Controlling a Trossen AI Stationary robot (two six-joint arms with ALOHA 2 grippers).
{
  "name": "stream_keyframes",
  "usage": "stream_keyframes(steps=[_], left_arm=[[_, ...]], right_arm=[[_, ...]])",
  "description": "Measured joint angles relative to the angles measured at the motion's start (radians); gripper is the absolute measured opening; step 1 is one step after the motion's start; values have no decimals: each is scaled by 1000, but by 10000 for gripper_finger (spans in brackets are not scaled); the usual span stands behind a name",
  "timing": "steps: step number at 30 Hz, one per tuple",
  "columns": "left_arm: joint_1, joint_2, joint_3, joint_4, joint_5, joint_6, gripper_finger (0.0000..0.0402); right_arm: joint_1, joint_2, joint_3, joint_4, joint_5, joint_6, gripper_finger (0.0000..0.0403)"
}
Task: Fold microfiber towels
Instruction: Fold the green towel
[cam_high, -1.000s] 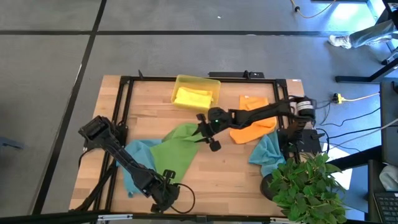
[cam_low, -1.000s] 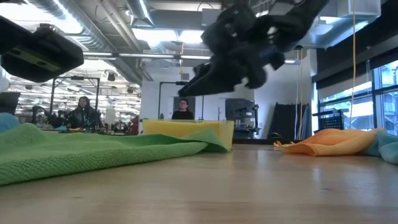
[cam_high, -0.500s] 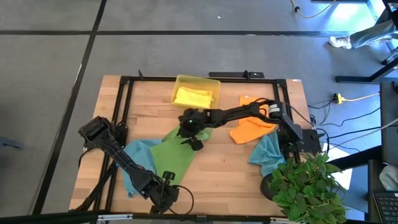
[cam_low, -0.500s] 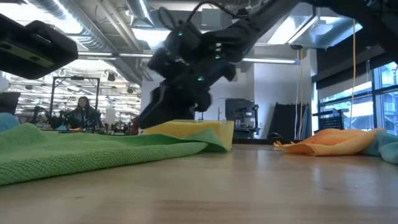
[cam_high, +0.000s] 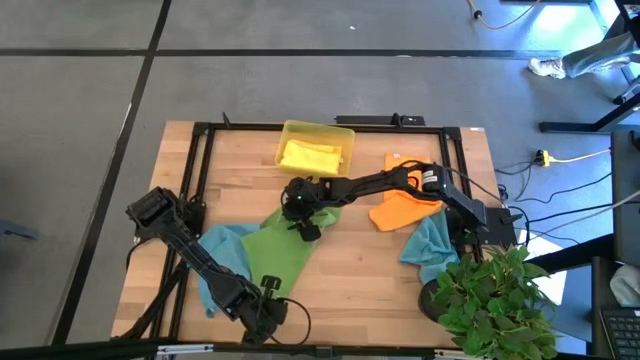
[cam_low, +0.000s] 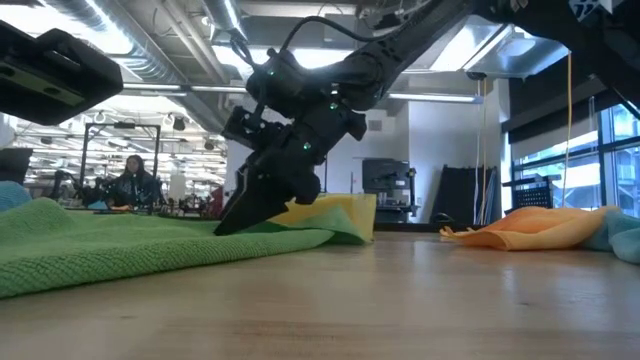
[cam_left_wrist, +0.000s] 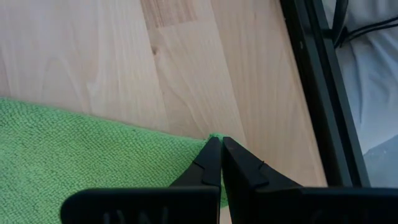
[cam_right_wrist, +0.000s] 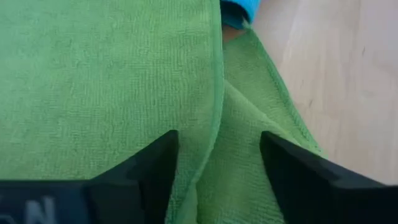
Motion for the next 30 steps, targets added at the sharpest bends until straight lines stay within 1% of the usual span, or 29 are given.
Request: stream_keyframes(steps=[4, 8, 12, 14, 16, 20, 25, 28, 30], left_arm=[[0, 0, 0, 0, 0, 0, 0], [0, 0, 0, 0, -1, 0, 0], [0, 0, 0, 0, -4, 0, 0], [0, 0, 0, -1, -4, 0, 0], [0, 0, 0, -1, -5, 0, 0], [0, 0, 1, -8, -26, 1, 0], [-1, 0, 1, -40, -61, -3, 0], [-1, 0, 1, -53, -75, -16, 0], [-1, 0, 1, -60, -85, -23, 0]], right_arm=[[0, 0, 0, -6, -15, -7, 149], [0, 0, 0, -9, -92, -6, 75], [1, 0, 8, -64, -107, -28, 16], [0, 0, 27, -117, -107, -47, 8], [1, -5, 45, -178, -107, -54, 9], [16, -44, 47, -297, -95, -106, 5], [71, -114, 47, -418, -49, -115, 3], [112, -155, 46, -466, -6, -126, 2], [135, -183, 46, -481, 4, -126, 2]])
